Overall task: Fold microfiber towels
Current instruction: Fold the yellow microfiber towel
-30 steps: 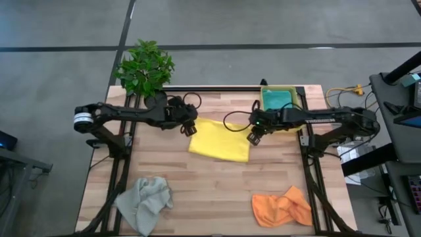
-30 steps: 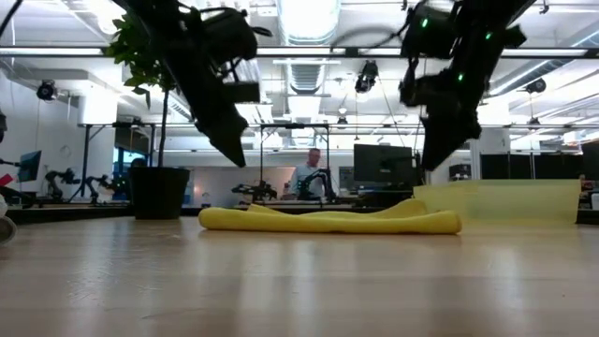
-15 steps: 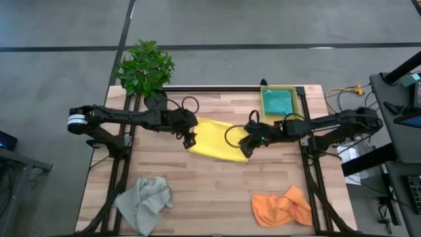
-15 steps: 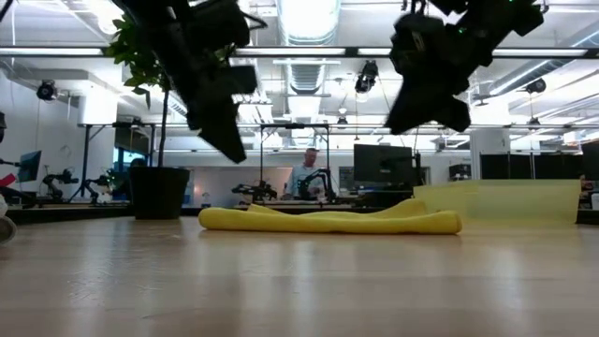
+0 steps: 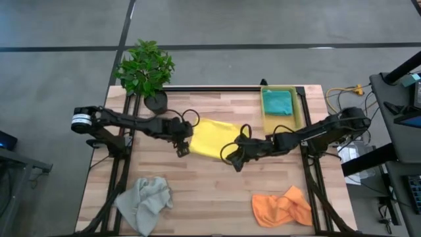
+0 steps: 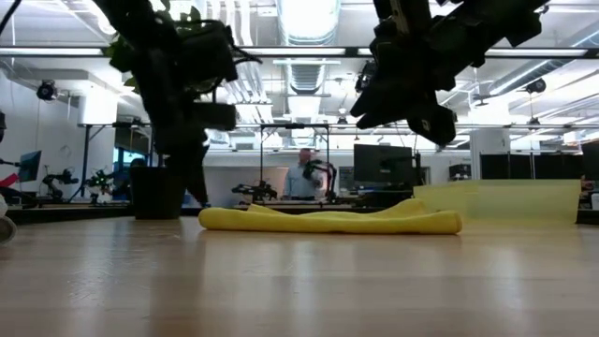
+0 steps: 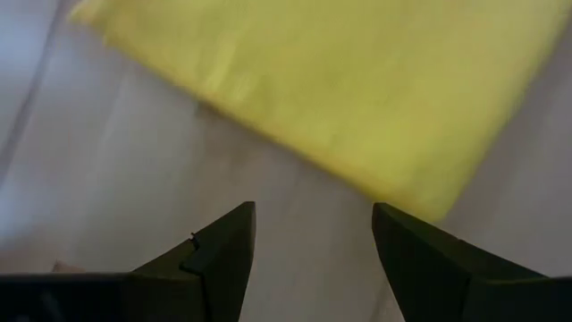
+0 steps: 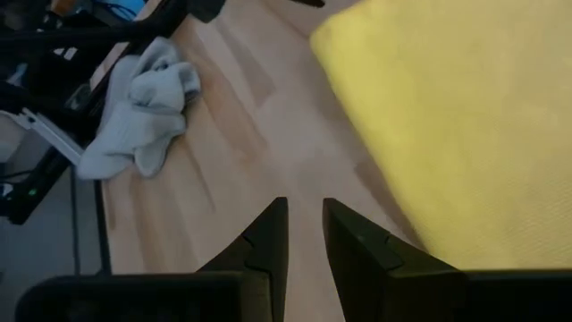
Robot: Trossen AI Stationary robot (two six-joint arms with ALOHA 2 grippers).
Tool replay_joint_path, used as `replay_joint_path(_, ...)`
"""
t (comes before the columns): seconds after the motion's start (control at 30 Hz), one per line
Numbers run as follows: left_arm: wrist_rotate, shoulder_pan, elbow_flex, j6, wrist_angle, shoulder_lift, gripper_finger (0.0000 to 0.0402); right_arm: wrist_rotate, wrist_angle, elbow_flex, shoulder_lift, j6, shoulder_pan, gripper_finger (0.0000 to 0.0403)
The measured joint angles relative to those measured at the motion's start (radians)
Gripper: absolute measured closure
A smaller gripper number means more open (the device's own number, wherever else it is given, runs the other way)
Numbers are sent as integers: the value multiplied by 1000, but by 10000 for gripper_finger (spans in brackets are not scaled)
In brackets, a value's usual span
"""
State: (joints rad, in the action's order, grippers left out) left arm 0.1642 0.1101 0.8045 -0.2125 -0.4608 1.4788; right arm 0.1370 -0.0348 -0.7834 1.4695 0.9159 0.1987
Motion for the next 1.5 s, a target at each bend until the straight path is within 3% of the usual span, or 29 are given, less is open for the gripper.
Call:
replay_joint_path(0.37,28,-17,-103,-79,7,0,190,21,10,0,-25,-123,4,335)
replay_joint_path(0.67,24,-57,-113,-200,26,0,190,49,82,0,-27,-219,-6,335)
replay_joint_path(0.93,40,-102,-113,-203,171,0,190,49,101,0,-32,-235,-23,335)
replay_joint_path(1.27,19,-123,-111,-264,214,2,190,48,196,0,-107,-256,-20,335)
replay_joint_path(1.5,-31,-191,-81,-322,363,105,190,49,275,0,-214,-323,-20,335)
